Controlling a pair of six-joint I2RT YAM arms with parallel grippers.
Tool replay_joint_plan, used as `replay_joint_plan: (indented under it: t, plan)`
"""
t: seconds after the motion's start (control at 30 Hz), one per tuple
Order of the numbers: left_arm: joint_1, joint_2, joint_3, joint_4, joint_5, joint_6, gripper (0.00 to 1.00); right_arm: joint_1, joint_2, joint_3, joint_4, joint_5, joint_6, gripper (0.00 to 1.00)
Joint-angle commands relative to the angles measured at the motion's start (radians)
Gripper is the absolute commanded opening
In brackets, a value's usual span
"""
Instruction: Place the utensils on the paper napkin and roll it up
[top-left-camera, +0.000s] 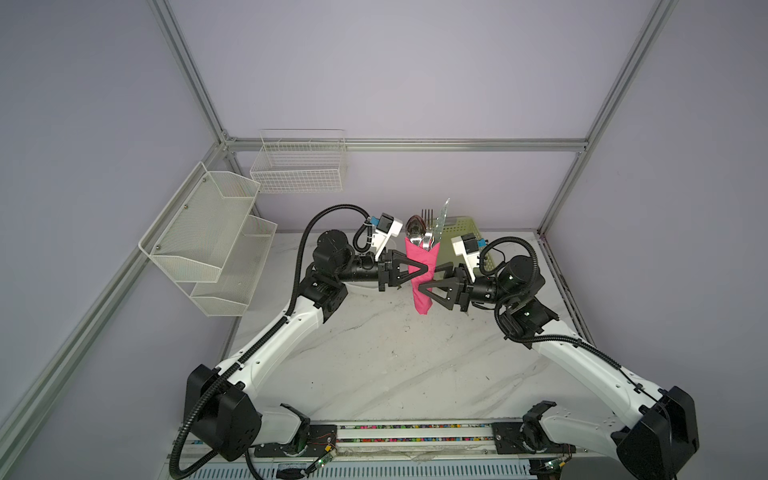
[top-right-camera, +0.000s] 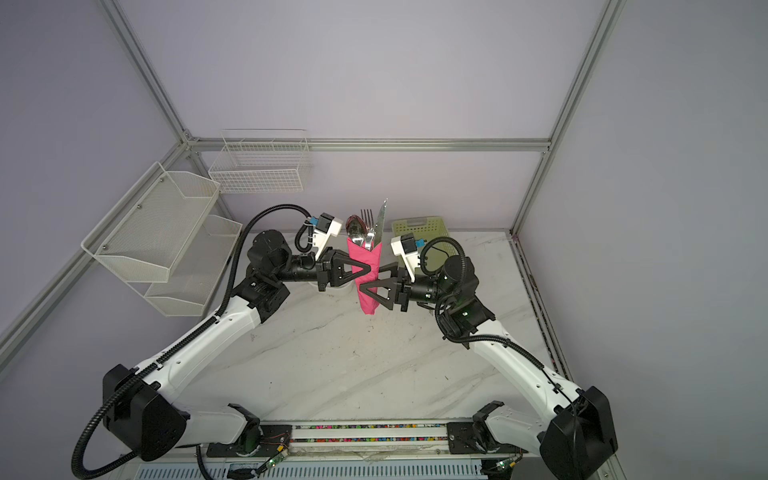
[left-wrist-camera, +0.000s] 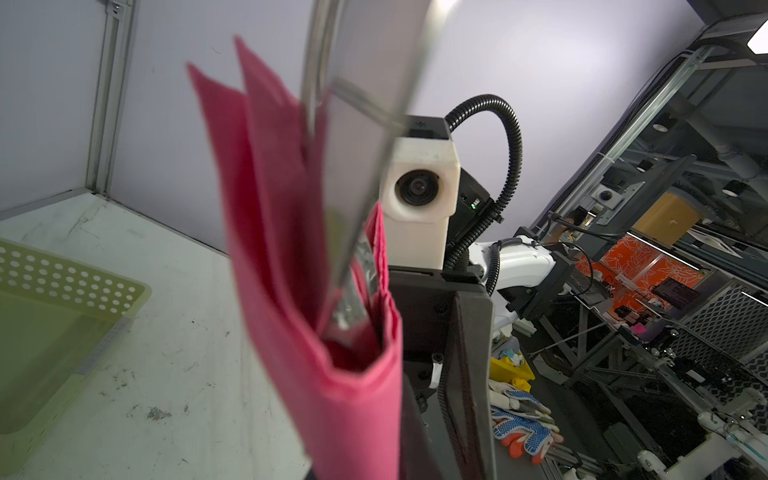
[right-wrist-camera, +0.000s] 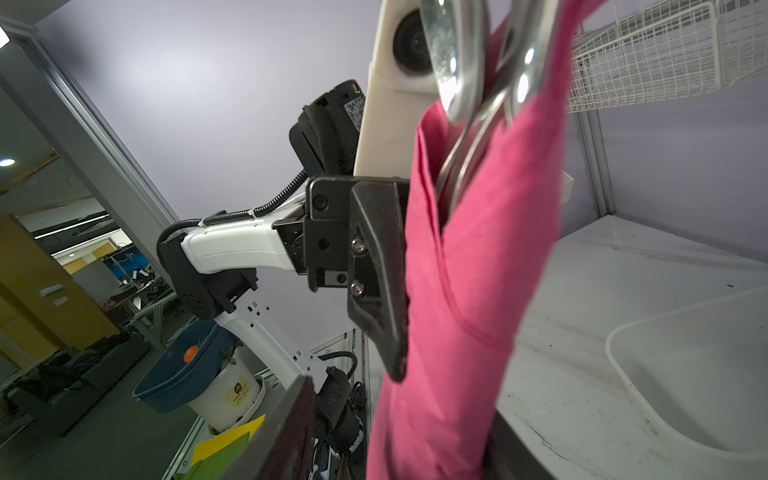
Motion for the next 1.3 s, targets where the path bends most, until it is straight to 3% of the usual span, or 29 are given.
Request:
replay_joint_plan:
  t: [0.0,0.4,0.67,0.9,1.13,1.27]
  plan:
    - [0.017,-0.018,0.103,0.046,-0.026,0.011,0.00,-0.006,-0.052,-0.004,0.007,-0.011,0.002,0.56]
    - [0.018,-0.034,0.102,0.047,-0.029,0.009,0.00,-0.024,-0.057,-0.010,-0.037,0.101,-0.032,0.52]
    - [0.018,-0.024,0.108,0.057,-0.035,0.001,0.00,-0.025,-0.022,-0.015,0.011,0.013,-0.019,0.50]
    - [0.018,-0.011,0.101,0.094,-0.031,-0.026,0.00,-0.026,0.061,0.004,0.137,-0.044,0.050,0.40]
    - [0.018,-0.001,0.099,0.096,-0.027,-0.029,0.00,-0.026,0.097,0.013,0.183,-0.058,0.067,0.28]
    - [0.018,0.001,0.096,0.097,-0.026,-0.028,0.00,-0.026,0.105,0.020,0.188,-0.046,0.069,0.29]
